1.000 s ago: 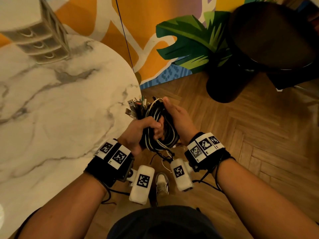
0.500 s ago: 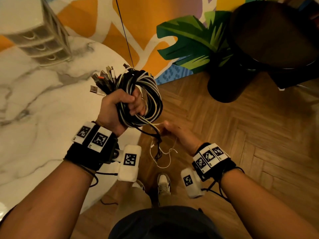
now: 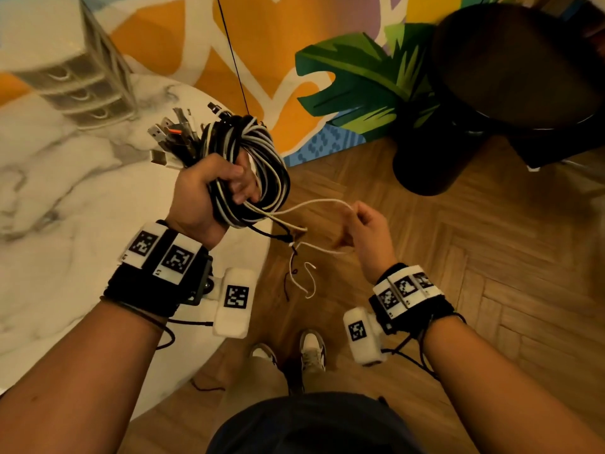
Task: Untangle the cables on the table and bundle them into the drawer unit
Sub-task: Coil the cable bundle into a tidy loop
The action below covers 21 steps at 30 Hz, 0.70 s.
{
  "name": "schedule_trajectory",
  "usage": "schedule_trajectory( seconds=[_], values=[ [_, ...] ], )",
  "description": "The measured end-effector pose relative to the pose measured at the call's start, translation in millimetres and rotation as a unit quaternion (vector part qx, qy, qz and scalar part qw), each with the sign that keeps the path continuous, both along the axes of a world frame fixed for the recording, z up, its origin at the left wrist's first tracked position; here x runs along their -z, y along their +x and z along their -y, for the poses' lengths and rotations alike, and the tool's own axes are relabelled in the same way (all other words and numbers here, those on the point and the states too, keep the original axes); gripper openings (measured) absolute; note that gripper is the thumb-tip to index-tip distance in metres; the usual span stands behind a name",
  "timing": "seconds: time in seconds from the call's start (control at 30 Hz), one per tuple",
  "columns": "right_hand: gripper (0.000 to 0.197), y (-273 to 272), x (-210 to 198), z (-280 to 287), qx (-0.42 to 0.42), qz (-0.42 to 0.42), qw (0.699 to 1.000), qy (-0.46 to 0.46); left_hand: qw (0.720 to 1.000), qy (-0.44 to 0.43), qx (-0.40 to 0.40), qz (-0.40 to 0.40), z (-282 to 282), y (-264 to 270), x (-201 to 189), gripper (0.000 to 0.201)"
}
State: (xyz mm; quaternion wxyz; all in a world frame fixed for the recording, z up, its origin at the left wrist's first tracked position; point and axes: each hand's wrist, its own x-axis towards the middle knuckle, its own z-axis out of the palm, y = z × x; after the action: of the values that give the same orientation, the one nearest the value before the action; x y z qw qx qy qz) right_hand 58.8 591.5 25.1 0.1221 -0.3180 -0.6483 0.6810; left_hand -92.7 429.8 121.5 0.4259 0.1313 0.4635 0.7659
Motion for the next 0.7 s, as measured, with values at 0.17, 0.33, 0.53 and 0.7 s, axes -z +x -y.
schedule_trajectory(
  seconds=[0.17,0.33,0.53,0.7],
  values=[
    [0.044,19,17,-43,-0.057,0.11,0.98,0.158,1.0,-0.008,0.006,-0.006,8,-9,-9,0.031],
    [0.043,59,57,-75,-0.066,0.308,0.874,0.371,0.999,-0.026,-0.003,-0.026,7,-11,-20,0.034],
    [0.042,111,105,-78,-0.106,0.423,0.81,0.392,0.988,-0.066,-0.052,-0.131,2,-19,-43,0.009],
    [0.027,126,119,-87,-0.059,0.503,0.81,0.295,0.982,-0.075,-0.084,-0.152,-6,-19,-45,0.003]
  ],
)
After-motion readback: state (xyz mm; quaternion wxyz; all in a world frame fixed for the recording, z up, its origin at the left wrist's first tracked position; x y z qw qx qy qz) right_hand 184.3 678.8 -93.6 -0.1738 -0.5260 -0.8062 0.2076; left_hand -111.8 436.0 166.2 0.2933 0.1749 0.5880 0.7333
